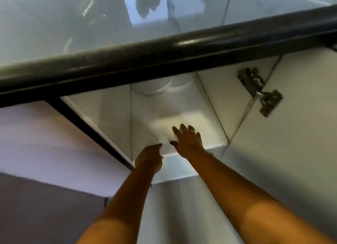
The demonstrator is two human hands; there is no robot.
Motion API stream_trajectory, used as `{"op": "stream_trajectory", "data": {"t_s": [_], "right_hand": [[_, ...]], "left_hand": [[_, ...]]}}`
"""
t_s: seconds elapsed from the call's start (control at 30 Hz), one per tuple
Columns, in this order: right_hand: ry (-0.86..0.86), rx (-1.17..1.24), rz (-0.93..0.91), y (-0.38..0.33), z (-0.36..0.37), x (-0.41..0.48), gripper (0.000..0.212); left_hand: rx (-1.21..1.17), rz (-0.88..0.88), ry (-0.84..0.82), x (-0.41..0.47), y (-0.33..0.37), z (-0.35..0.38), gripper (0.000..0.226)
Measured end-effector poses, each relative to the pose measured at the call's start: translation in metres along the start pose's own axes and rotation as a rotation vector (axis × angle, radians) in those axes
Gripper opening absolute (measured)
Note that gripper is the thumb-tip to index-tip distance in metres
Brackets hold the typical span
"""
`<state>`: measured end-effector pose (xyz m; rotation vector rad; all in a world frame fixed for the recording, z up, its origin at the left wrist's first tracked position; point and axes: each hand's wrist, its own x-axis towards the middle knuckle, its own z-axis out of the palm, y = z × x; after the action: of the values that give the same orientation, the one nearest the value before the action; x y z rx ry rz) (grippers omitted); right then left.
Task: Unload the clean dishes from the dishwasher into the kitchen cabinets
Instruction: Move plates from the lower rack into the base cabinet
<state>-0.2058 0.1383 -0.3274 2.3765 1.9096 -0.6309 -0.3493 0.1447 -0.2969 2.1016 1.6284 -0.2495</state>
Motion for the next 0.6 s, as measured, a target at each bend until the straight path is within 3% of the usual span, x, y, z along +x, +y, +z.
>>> {"op": "stream_trajectory", "data": {"t_s": [0.17, 0.4, 0.5, 0.6], "right_hand": [[-0.238, 0.130, 0.017, 0.002, -0.015, -0.088, 0.067], [-0.196, 0.662, 0.203, 0.037, 0.032, -0.217, 0.080], [-0.191, 0.710, 0.271, 0.041, 0.039, -0.273, 0.085], [-0.181, 0.727, 0.317, 0.057, 0.037, -0.319, 0.082]], "left_hand": [[-0.261, -0.065, -0.013, -0.066, 0.031, 0.006, 0.026], [-0.395, 0.056, -0.038, -0.148, 0.066, 0.038, 0.023], [-0.292, 0.066, -0.123, -0.181, 0.081, 0.049, 0.026], [-0.350, 0.142, -0.173, -0.222, 0.099, 0.064, 0.026]]}}
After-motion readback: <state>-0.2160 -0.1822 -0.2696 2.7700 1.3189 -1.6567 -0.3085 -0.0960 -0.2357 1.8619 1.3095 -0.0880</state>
